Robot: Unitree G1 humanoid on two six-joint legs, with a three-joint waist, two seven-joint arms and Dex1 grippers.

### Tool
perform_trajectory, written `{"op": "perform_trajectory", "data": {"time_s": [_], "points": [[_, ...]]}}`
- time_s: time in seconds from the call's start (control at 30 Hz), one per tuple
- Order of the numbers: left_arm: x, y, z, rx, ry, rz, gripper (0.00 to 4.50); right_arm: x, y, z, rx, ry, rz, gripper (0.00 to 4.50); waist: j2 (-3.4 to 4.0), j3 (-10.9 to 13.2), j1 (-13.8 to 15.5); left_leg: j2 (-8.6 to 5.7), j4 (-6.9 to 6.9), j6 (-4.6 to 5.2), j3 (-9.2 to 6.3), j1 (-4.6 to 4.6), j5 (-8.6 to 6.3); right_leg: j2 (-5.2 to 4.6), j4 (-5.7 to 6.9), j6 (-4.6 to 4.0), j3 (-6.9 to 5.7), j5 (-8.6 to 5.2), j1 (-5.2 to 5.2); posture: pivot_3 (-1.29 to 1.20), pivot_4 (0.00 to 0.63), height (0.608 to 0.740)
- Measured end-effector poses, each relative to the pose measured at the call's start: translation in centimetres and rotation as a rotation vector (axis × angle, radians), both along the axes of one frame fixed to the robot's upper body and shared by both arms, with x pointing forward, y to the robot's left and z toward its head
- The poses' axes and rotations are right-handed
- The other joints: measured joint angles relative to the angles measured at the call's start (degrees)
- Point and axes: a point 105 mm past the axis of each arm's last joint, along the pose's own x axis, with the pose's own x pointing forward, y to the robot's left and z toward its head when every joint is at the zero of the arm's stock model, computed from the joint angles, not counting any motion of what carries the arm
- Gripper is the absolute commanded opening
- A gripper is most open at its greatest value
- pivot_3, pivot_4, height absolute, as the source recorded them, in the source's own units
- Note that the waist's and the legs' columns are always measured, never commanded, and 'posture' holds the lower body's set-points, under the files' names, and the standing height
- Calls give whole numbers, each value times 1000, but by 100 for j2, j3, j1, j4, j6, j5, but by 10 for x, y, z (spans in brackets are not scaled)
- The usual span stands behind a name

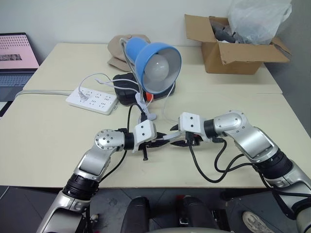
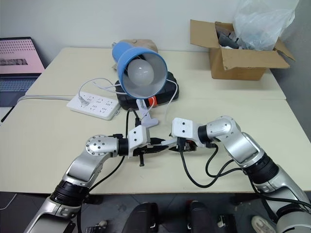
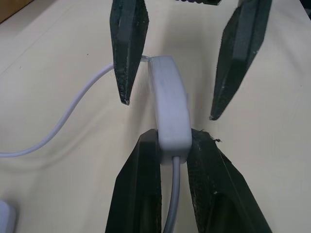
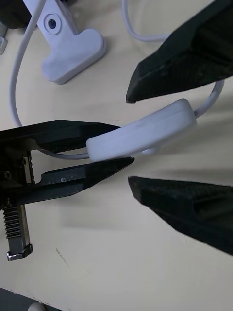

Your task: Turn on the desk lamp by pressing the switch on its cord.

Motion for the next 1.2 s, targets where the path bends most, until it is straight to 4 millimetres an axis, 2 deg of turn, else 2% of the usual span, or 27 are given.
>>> {"op": "perform_trajectory", "data": {"time_s": [0.13,0.53,0.6,0.63,0.73,1.2], "points": [[-1,1,-1,12,0,-7,406,1,-2,-2,-20,-17,26,951,0,0,0,0,0,0,0,0,0,0,0,0,0,0,0,0,150,740],[-3,1,-1,40,-17,-28,406,-2,-3,-4,-51,-35,95,681,0,0,1,0,1,0,0,0,0,0,1,0,0,0,0,0,150,740],[-3,1,-1,41,-17,-28,406,-2,-3,-4,-48,-33,95,1363,0,0,0,0,1,0,1,0,0,0,1,0,0,0,0,0,150,740],[-3,1,-1,41,-17,-28,406,-2,-3,-4,-45,-32,93,1398,0,0,0,0,1,0,1,0,0,0,1,0,1,0,0,0,150,740],[-2,1,0,32,-23,-12,406,1,-3,0,-15,-32,71,2083,0,0,1,0,1,0,0,0,0,0,1,0,0,0,0,0,150,740],[-1,1,0,32,-25,-9,406,2,-12,0,-44,14,25,2087,0,0,1,0,1,0,0,1,0,0,2,0,0,0,0,0,150,740]]}}
